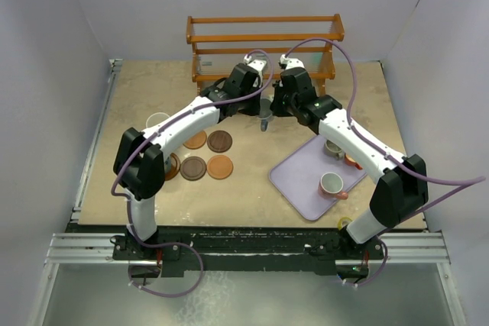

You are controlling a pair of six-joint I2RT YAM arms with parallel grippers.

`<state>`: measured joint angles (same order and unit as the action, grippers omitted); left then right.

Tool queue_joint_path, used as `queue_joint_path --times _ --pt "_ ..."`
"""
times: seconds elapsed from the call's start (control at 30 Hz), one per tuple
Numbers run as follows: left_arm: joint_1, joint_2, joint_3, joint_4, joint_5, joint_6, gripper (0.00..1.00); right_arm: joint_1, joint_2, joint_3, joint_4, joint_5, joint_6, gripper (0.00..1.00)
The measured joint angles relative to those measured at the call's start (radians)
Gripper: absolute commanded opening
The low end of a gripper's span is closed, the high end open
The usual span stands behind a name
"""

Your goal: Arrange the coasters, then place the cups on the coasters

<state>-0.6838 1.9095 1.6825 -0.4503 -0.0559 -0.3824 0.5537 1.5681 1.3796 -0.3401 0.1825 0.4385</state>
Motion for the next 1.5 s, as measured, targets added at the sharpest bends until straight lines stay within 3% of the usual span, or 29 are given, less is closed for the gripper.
queue_joint_path --times 0.23,0.7,0.9,1.17,1.5 --pt "0.003 0.000 0.009 -0.030 -0.015 0.012 0.03 -0.007 -0.002 0.000 0.012 -0.070 -0.005 0.00" --pt "0.005 -0.043 -0.039 -0.025 -0.041 0.089 0.03 -0.009 -0.031 0.000 0.012 -0.194 -0.057 0.31" --pt "0.035 -0.097 -0.081 0.010 -0.023 0.136 0.03 0.007 -0.088 0.000 0.021 -0.237 -0.077 0.37" --pt "0.174 -0.171 -0.144 -0.004 0.079 0.264 0.03 0.008 -0.142 -0.033 0.027 -0.259 -0.225 0.55" --pt "0.322 -0.243 -0.182 -0.175 0.169 0.478 0.03 -0.010 -0.334 -0.211 -0.006 -0.301 -0.449 0.70"
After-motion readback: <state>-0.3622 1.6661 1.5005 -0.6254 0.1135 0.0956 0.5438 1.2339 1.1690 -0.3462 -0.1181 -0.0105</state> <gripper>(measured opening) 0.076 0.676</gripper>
